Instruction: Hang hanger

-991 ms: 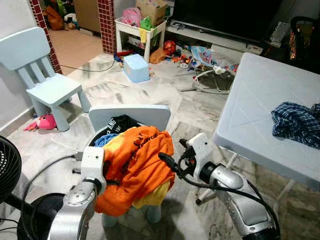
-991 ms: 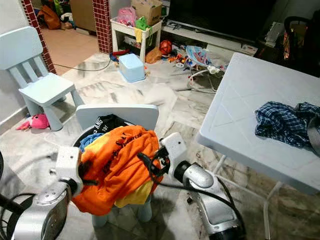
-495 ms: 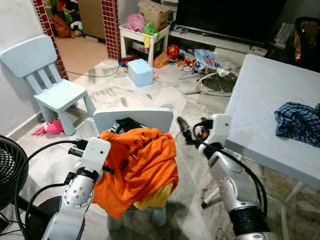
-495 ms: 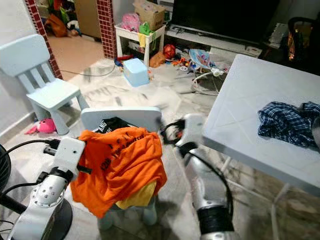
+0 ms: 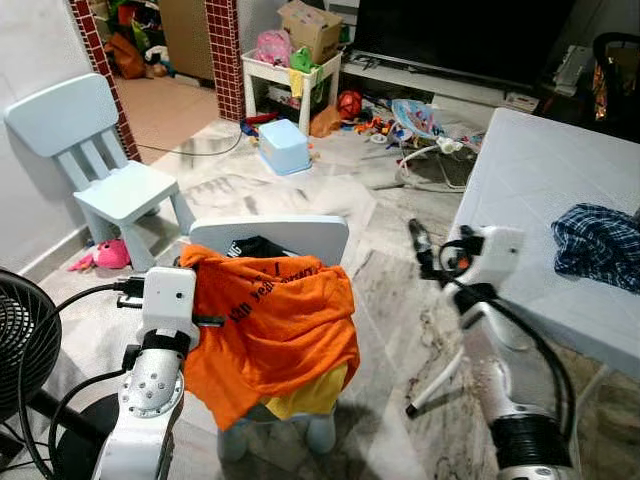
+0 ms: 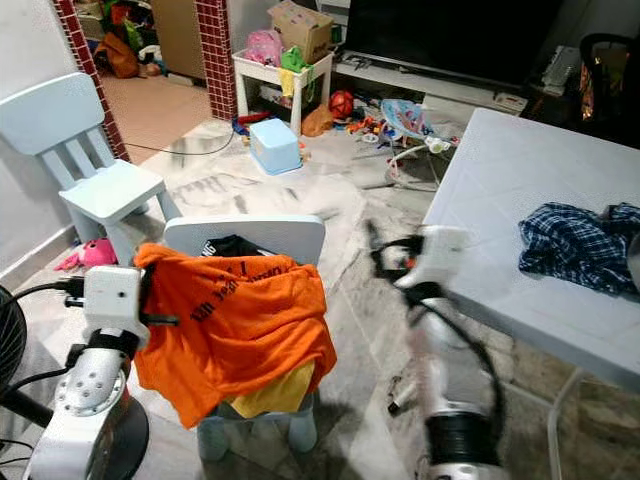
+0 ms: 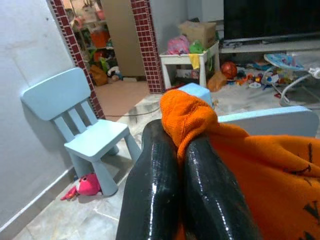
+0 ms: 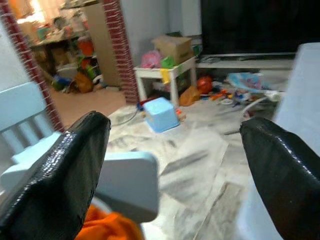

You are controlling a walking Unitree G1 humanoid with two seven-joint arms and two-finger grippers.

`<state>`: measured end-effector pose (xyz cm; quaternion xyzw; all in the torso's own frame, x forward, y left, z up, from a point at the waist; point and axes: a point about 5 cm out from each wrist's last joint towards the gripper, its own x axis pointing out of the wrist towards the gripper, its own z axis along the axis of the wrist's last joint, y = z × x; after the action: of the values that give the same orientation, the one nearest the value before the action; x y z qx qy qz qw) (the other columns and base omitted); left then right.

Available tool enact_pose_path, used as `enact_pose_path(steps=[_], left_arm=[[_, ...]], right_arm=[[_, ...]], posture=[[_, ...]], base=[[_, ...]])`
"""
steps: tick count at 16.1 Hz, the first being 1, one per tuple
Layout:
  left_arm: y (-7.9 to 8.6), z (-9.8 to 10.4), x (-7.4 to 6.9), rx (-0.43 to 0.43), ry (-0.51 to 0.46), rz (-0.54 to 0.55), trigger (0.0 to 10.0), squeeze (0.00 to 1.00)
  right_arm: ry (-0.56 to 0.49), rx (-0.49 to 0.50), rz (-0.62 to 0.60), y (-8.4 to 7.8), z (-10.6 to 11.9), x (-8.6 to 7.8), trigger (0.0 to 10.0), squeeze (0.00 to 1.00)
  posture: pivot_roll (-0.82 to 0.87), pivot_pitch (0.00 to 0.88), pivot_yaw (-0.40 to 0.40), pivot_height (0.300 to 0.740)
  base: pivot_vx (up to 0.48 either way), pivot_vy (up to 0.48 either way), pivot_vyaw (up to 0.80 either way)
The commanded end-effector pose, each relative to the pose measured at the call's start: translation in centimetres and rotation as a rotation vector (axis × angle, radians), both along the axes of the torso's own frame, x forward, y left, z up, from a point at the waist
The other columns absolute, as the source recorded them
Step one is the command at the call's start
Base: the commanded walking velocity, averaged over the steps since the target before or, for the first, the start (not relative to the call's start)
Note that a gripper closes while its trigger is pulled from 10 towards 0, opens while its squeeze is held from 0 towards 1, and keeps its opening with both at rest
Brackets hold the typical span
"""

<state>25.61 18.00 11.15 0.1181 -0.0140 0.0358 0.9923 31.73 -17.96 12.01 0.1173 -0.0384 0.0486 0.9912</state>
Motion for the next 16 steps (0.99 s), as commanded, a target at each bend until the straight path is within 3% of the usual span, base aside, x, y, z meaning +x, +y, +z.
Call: enact_pose_path(steps=[1,3,8,16], left_arm=[[-0.2,0.1,0.2,-0.003,-0.005,-0.016,10.0,0.0],[-1.0,0.4,0.6,-0.019,-0.017,-0.064,10.0,0.0],[-1.3,0.5,0.8,-0.027,-0.011,-0.068,10.0,0.0],[-1.7,0.2,0.3,-0.052,0.012,-0.074,10.0,0.0]], right_arm=[[-0.037,0.008,-0.026,-0.9,0.8,-0.2,10.0,0.0],[-0.032,0.014,-0.02,-0.9,0.8,-0.1,10.0,0.0],[-0.036,0.027,-0.015,-0.7,1.0,-0.2,10.0,0.0],[-0.012,0.022,0.004,-0.6,0.8,-0.2,10.0,0.0]], posture=[[-0.02,0.0,-0.036,0.74],[-0.03,0.0,-0.032,0.74],[-0.03,0.0,-0.037,0.74],[-0.03,0.0,-0.053,0.74]], base=[[0.0,0.0,0.0],[0.0,0.0,0.0],[0.0,0.0,0.0],[-0.29,0.0,0.0]])
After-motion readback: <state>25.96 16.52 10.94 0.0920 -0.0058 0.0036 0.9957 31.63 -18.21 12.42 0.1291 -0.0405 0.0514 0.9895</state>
